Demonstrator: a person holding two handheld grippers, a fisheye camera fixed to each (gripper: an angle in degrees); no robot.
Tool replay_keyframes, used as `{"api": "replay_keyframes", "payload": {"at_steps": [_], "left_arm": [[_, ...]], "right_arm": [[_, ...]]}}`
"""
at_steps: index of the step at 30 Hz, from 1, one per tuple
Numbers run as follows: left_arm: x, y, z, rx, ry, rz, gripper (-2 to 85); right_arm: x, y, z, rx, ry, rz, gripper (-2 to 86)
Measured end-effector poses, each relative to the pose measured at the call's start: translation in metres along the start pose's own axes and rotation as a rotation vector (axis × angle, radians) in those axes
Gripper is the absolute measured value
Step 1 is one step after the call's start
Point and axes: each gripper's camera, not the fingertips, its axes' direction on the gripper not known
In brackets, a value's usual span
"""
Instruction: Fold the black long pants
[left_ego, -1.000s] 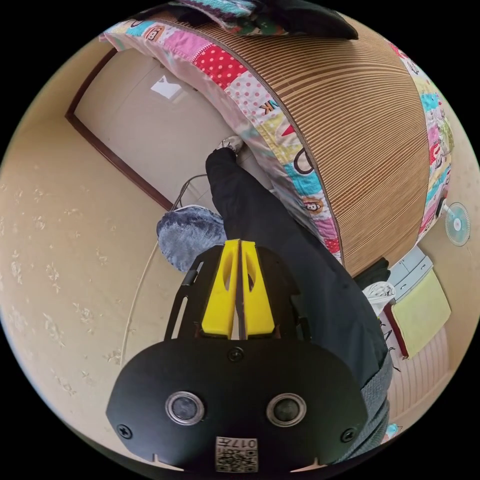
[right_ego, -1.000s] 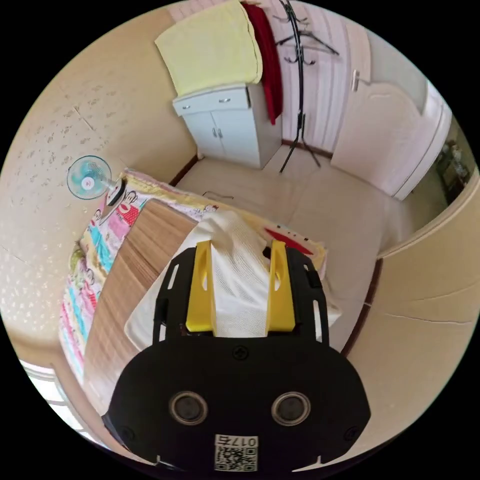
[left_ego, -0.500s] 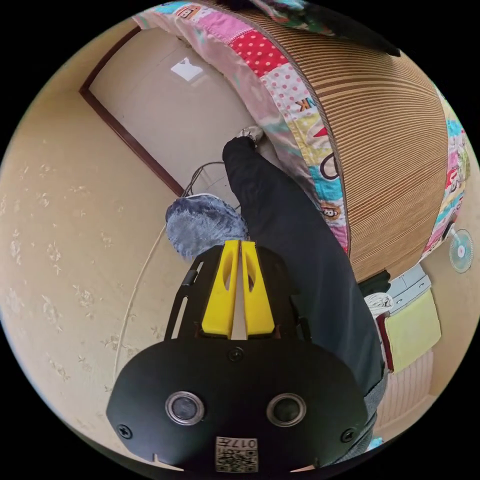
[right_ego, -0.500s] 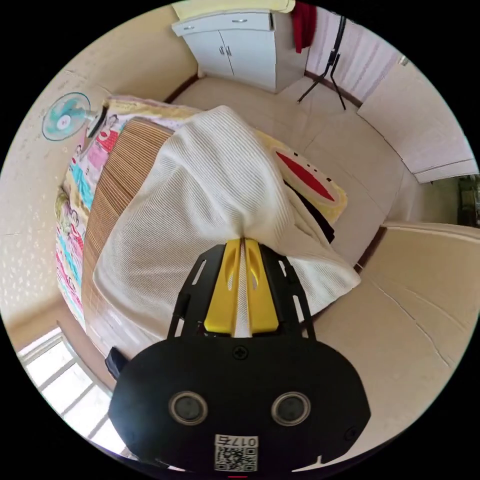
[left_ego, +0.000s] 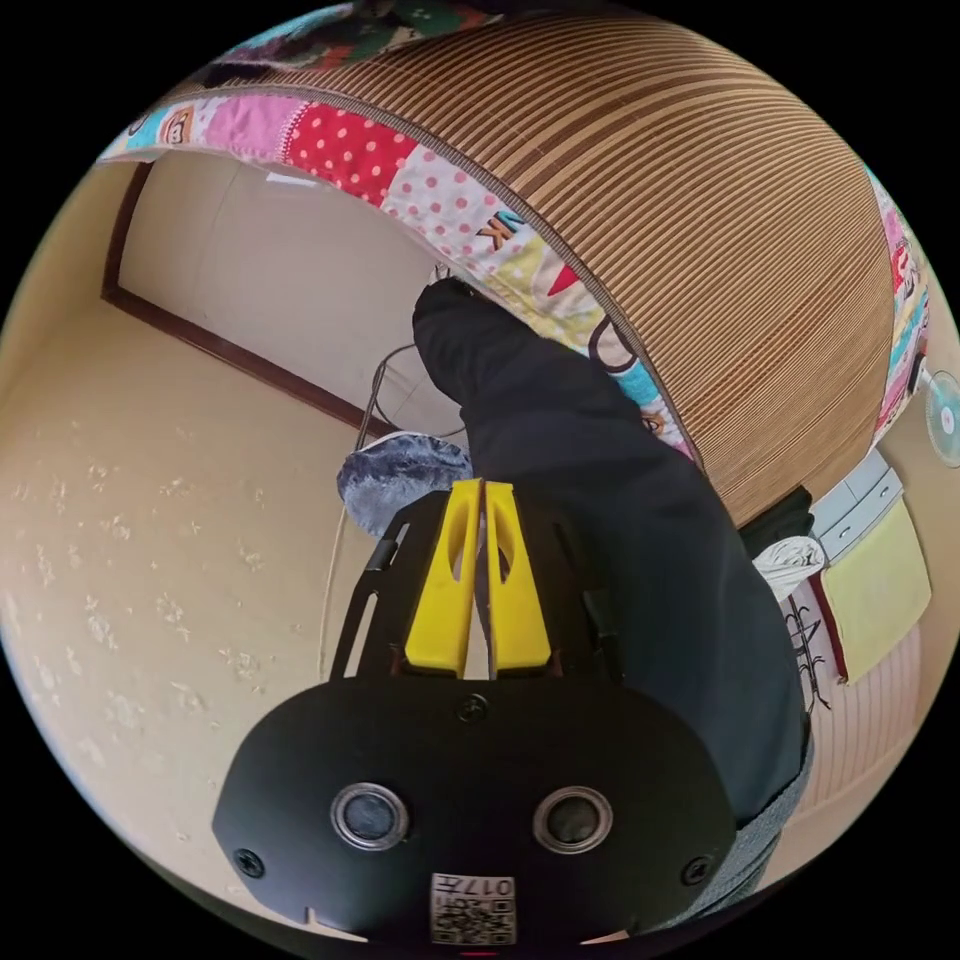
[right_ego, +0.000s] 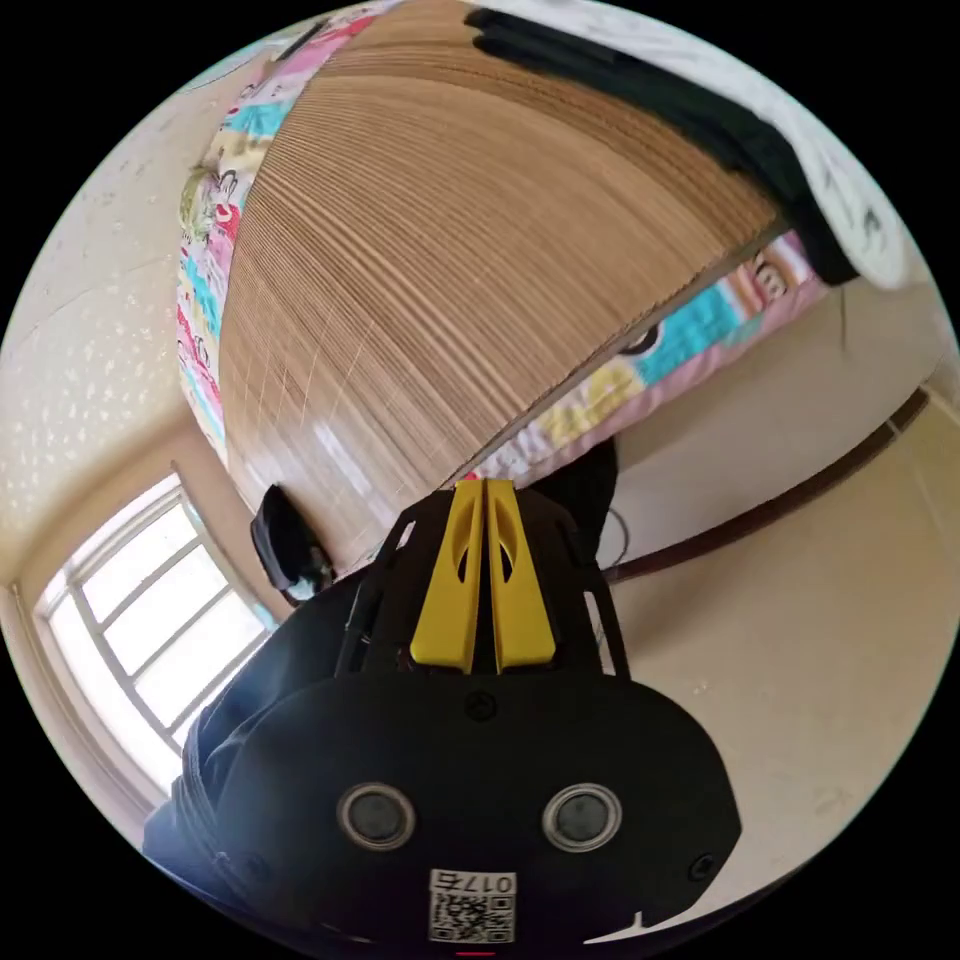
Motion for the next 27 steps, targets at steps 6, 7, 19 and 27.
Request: {"api": "replay_keyframes", "payload": {"at_steps": [6,7,19,27], "left_arm": [[-0.016,-0.007,-0.076,0.217,0.053,0.136,3.4],[-0.018,-0.005,-0.086,0.264,0.092,0.154,4.6],[-0.092,0.015,-0.219,0.749,0.457,0.030,7.6],[-0.176,-0.005,-0.308,0.863,0.627,-0.103,11.3]], "right_arm": [[-0.037,0.005,-0.042,0.189,-0.001,-0.227,0.2],[-0.052,0.007,-0.071,0.256,0.042,-0.288,0.2],[-0.171,0.173,-0.150,0.773,-0.215,-0.871,0.4],[-0.138,0.214,-0.084,0.744,-0.757,-1.157,1.0]]}}
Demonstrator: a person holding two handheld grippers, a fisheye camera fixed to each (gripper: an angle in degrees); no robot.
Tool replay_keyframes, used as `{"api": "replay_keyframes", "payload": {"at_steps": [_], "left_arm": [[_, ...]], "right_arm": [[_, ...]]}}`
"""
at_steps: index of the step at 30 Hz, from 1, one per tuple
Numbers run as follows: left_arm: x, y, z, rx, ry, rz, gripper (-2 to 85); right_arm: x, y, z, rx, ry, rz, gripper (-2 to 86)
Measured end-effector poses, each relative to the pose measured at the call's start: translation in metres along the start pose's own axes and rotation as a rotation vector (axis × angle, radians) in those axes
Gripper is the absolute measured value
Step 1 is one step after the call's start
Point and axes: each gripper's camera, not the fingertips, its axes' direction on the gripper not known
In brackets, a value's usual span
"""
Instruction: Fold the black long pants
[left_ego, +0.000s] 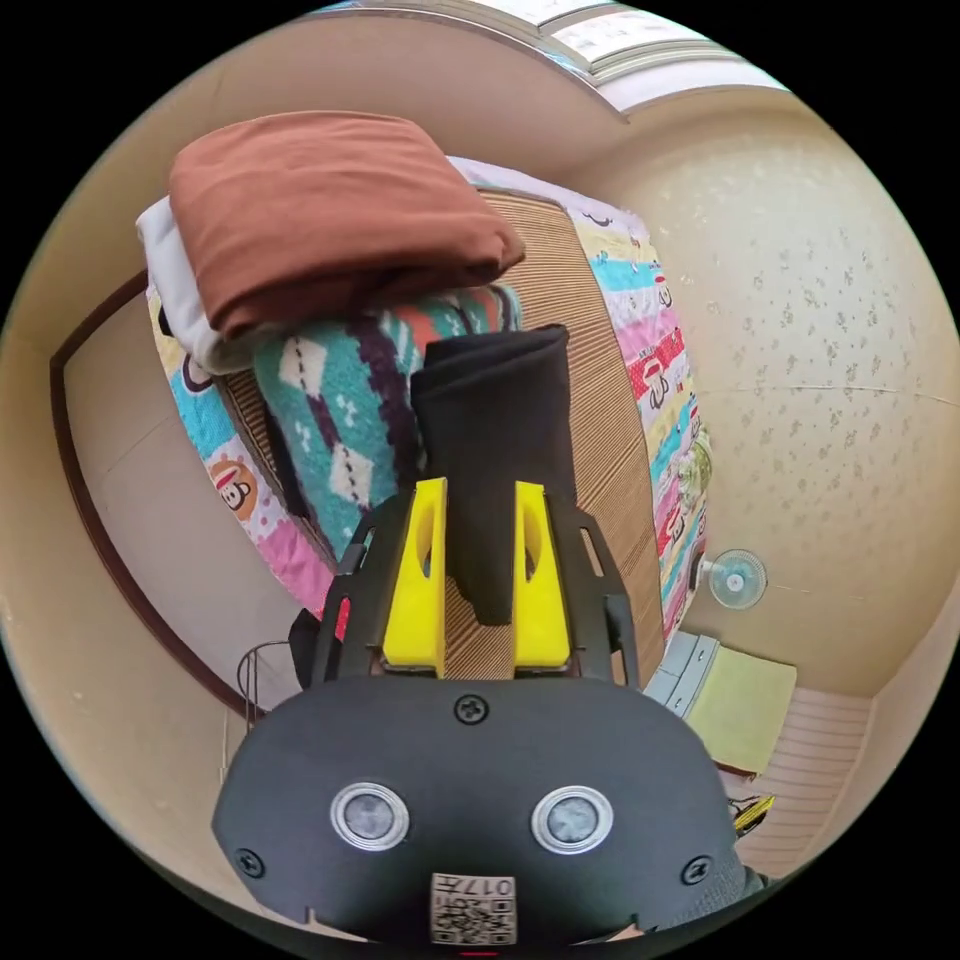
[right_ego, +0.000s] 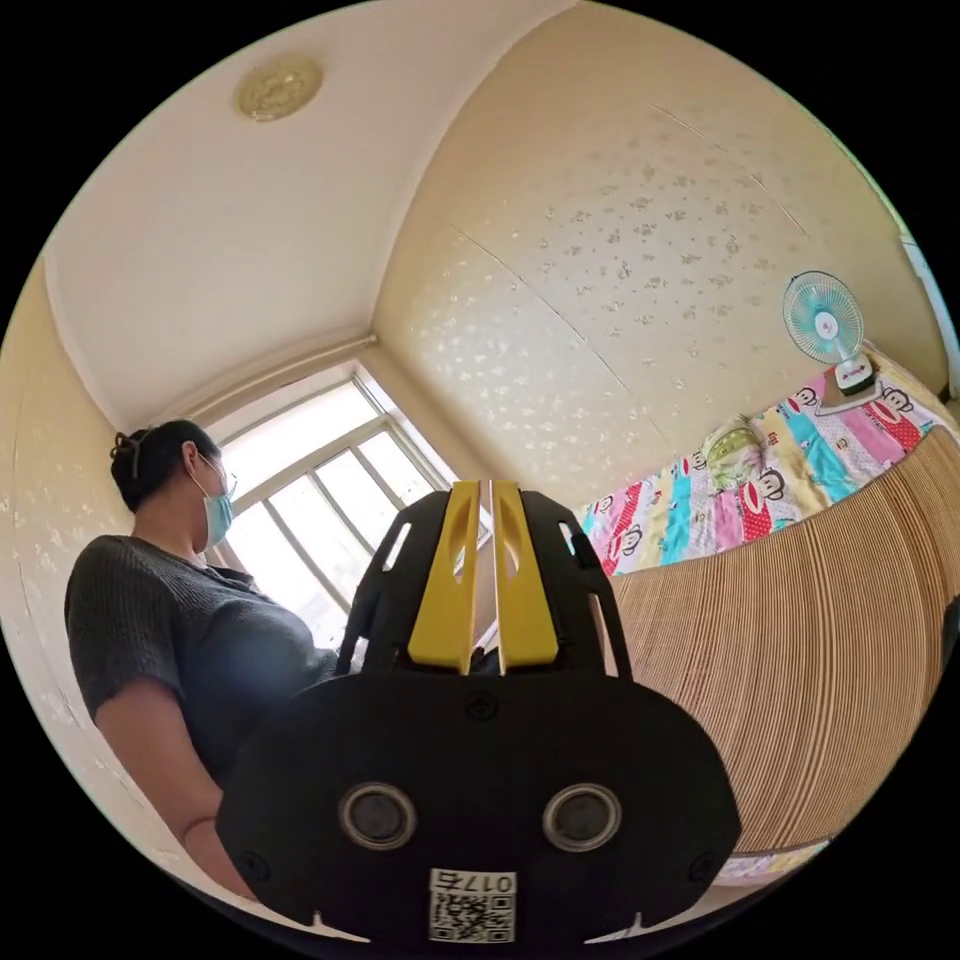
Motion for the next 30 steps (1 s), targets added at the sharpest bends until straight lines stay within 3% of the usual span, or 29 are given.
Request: {"api": "replay_keyframes", "payload": {"at_steps": [7,10,12,15,18,22,23,25,28,30], "left_arm": [[0.006,-0.058,0.004,0.001,0.134,-0.096,13.3],[0.036,-0.078,0.002,0.003,0.281,-0.070,7.8],[0.098,-0.097,-0.002,-0.085,0.460,0.178,6.7],[0.203,-0.095,0.000,-0.276,0.491,0.577,6.6],[0.298,-0.057,0.014,-0.486,0.492,0.941,6.7],[0.360,-0.008,0.056,-0.870,0.622,1.136,6.9],[0.369,-0.001,0.067,-0.981,0.748,1.138,4.1],[0.368,-0.011,0.078,-1.005,0.898,1.012,3.7],[0.330,-0.062,0.096,-0.834,0.843,0.656,5.0],[0.272,-0.106,0.102,-0.655,0.796,0.222,9.3]], "right_arm": [[-0.024,0.033,-0.035,0.124,-0.124,-0.009,0.9],[-0.028,0.048,-0.054,0.156,-0.133,0.013,0.9],[-0.031,0.056,-0.068,0.206,-0.156,0.012,0.6],[-0.041,0.067,-0.093,0.353,-0.152,-0.028,0.5],[-0.051,0.069,-0.108,0.451,-0.018,-0.074,0.4],[-0.043,0.056,-0.106,0.482,-0.007,-0.102,0.4],[-0.040,0.054,-0.104,0.491,-0.025,-0.102,0.4],[-0.024,0.050,-0.097,0.522,-0.095,-0.083,0.4],[-0.006,0.046,-0.088,0.520,-0.130,-0.042,0.3],[0.002,0.045,-0.086,0.506,-0.113,-0.021,0.3]]}}
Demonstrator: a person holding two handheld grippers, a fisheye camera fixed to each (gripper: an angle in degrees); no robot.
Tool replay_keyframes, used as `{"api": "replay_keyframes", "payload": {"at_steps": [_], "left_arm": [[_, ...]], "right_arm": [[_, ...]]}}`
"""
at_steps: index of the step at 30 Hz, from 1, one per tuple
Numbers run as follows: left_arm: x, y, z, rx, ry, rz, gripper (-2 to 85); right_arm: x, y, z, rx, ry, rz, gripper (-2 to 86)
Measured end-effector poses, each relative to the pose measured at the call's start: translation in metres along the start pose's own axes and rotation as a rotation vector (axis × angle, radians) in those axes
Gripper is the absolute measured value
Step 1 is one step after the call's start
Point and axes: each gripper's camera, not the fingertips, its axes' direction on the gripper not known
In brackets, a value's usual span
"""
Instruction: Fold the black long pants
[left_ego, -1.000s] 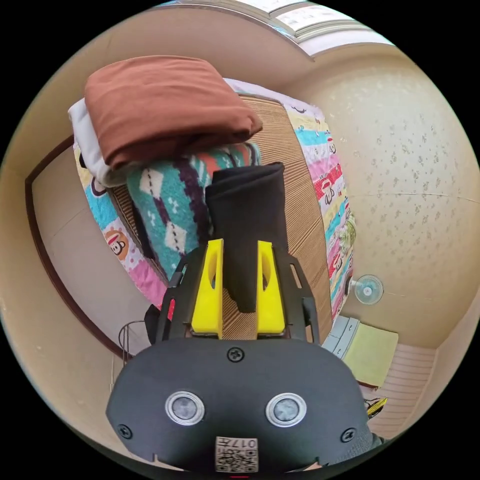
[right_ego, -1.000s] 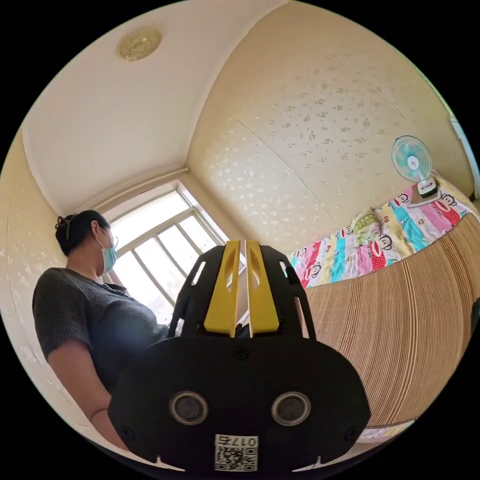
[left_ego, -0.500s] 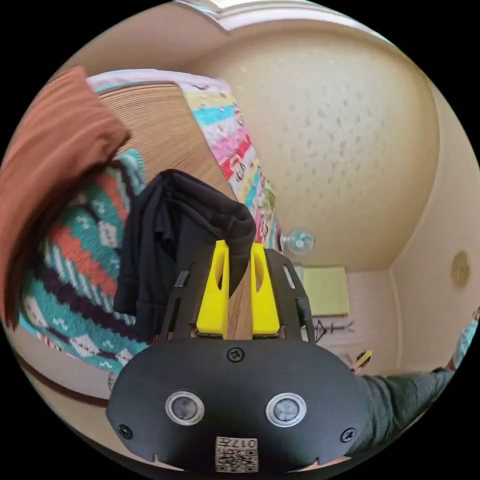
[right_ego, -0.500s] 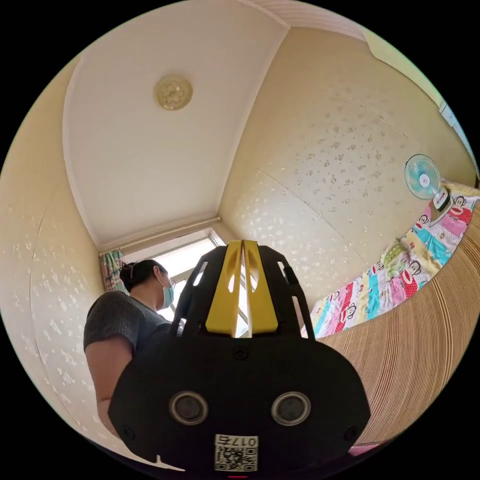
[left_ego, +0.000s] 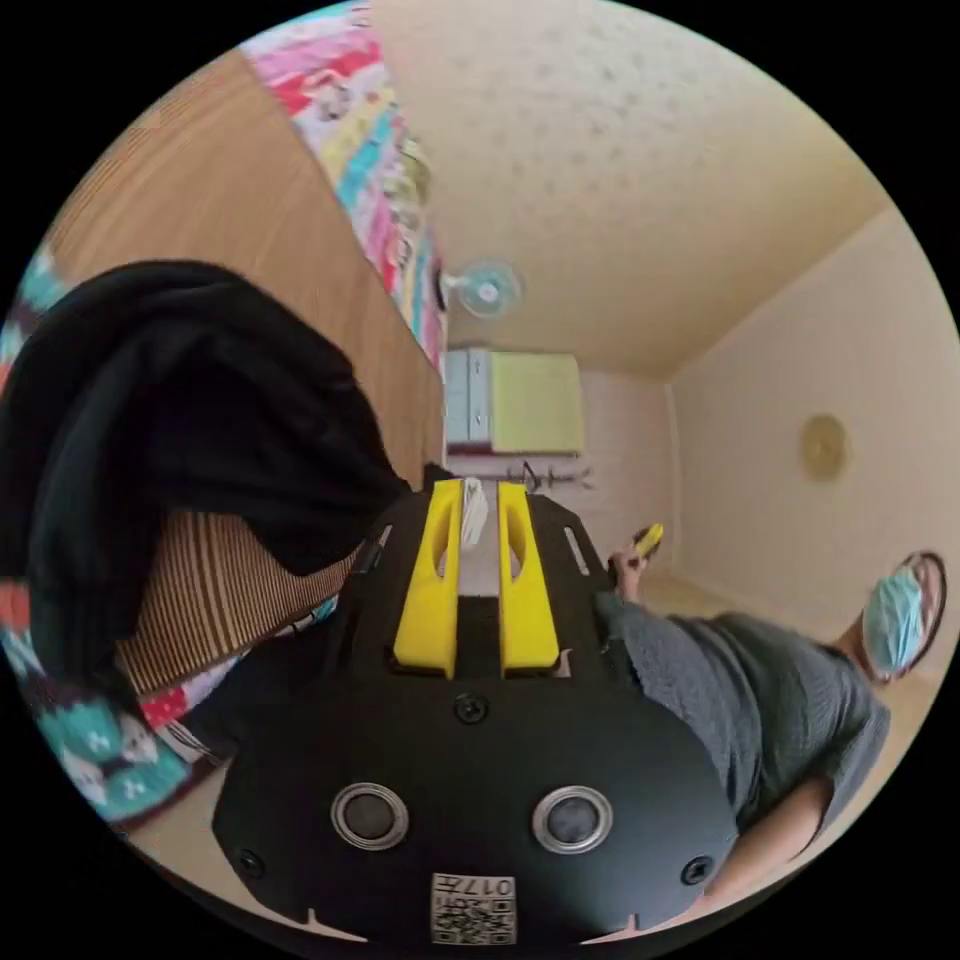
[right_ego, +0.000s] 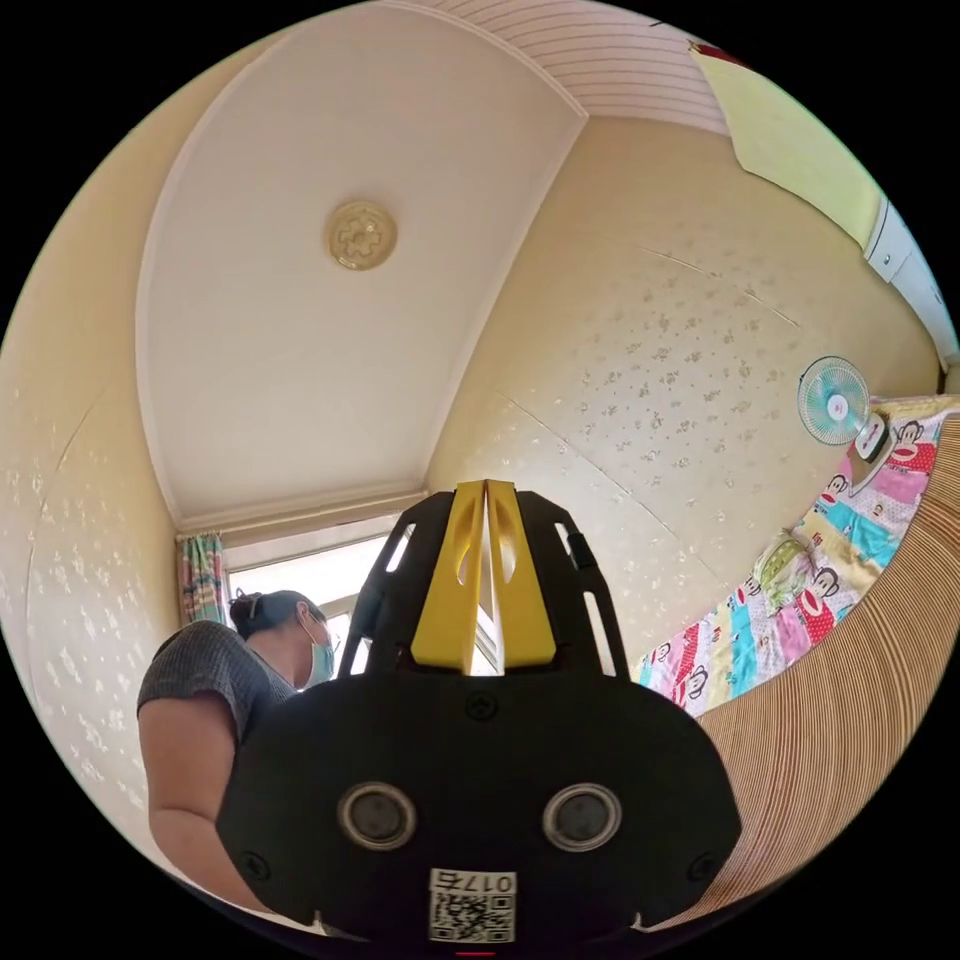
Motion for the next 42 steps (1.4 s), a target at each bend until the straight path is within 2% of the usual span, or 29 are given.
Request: {"api": "replay_keyframes", "payload": {"at_steps": [1,3,6,8,12,15,19,21,23,27,29,31,35,37,40,42], "left_arm": [[-0.010,0.001,-0.013,0.075,0.027,-0.076,10.8],[-0.043,0.014,-0.053,0.340,0.133,-0.402,12.2],[-0.060,0.019,-0.064,0.461,0.211,-0.646,12.4],[-0.061,0.010,-0.062,0.485,0.202,-0.705,12.6],[-0.061,-0.025,-0.041,0.517,0.202,-0.761,13.1],[-0.067,-0.033,-0.016,0.541,0.277,-0.856,12.1],[-0.061,-0.031,0.004,0.592,0.279,-0.820,11.8],[-0.076,-0.019,0.014,0.698,0.391,-0.827,12.9],[-0.090,-0.015,0.024,0.690,0.428,-0.856,12.2],[-0.119,-0.020,0.029,0.570,0.250,-0.839,10.7],[-0.135,-0.014,0.032,0.566,0.247,-0.837,8.9],[-0.150,-0.007,0.035,0.534,0.255,-0.766,6.2],[-0.172,0.024,0.052,0.367,0.439,-0.418,4.0],[-0.172,0.046,0.059,0.264,0.467,-0.249,3.3],[-0.158,0.093,0.060,0.159,0.374,0.029,1.2],[-0.131,0.133,0.063,0.066,0.232,0.273,-0.1]], "right_arm": [[0.005,0.000,0.000,-0.002,0.019,0.010,0.3],[0.014,0.001,-0.001,0.011,0.030,0.025,0.4],[0.030,0.002,-0.002,0.046,0.005,0.051,0.4],[0.039,0.004,-0.003,0.068,-0.012,0.063,0.5],[0.060,0.010,-0.004,0.105,-0.033,0.100,0.4],[0.070,0.013,-0.006,0.124,-0.037,0.121,0.4],[0.078,0.015,-0.012,0.139,-0.047,0.136,0.4],[0.079,0.015,-0.018,0.147,-0.042,0.134,0.5],[0.078,0.015,-0.025,0.161,-0.029,0.129,0.4],[0.078,0.014,-0.044,0.214,-0.005,0.117,0.4],[0.081,0.016,-0.049,0.236,-0.008,0.123,0.3],[0.087,0.019,-0.051,0.247,-0.024,0.142,0.3],[0.094,0.020,-0.051,0.220,-0.044,0.174,0.3],[0.093,0.018,-0.056,0.220,-0.047,0.171,0.3],[0.087,0.009,-0.066,0.223,-0.028,0.141,0.3],[0.086,0.002,-0.070,0.211,-0.017,0.133,0.3]]}}
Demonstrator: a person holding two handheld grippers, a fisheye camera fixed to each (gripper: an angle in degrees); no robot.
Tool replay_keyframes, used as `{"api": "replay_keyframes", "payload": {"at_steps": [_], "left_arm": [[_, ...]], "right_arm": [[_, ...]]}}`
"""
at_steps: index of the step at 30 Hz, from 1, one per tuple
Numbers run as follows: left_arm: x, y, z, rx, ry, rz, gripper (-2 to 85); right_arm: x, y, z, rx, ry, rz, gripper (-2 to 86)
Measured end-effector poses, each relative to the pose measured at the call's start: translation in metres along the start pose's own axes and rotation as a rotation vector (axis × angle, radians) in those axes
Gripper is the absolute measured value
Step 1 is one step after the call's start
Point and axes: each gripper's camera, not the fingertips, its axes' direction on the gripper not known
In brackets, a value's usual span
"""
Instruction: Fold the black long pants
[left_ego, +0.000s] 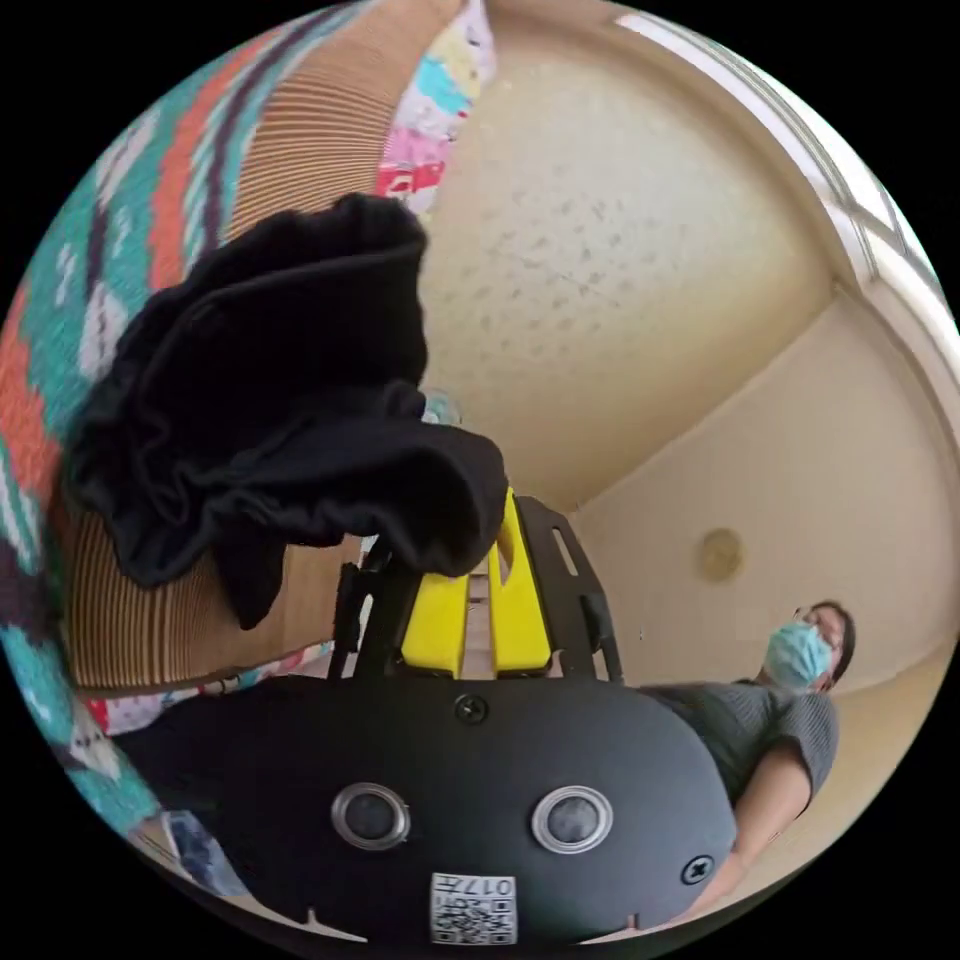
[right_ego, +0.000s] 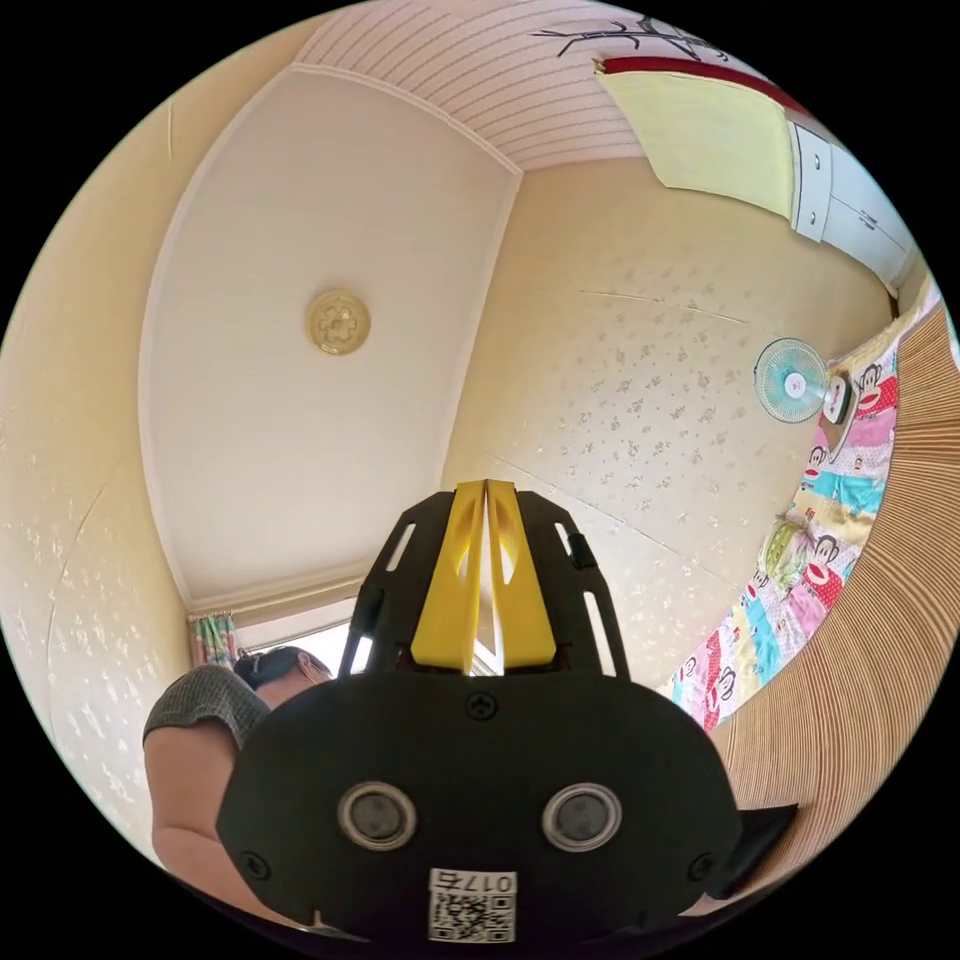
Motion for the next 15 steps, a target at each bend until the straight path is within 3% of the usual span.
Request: {"api": "replay_keyframes", "payload": {"at_steps": [3,10,13,15], "left_arm": [[0.044,0.042,0.008,-0.101,-0.057,0.258,-0.6],[0.138,0.155,0.021,-0.248,0.125,0.719,-0.7],[0.172,0.224,0.015,-0.215,0.272,0.894,-0.8],[0.198,0.282,0.012,-0.214,0.488,1.069,-0.7]], "right_arm": [[0.000,-0.013,0.003,-0.072,0.006,-0.010,0.3],[0.023,-0.037,0.022,-0.303,-0.023,0.001,0.4],[0.033,-0.041,0.027,-0.362,-0.074,0.001,0.4],[0.038,-0.040,0.029,-0.400,-0.090,0.005,0.5]]}}
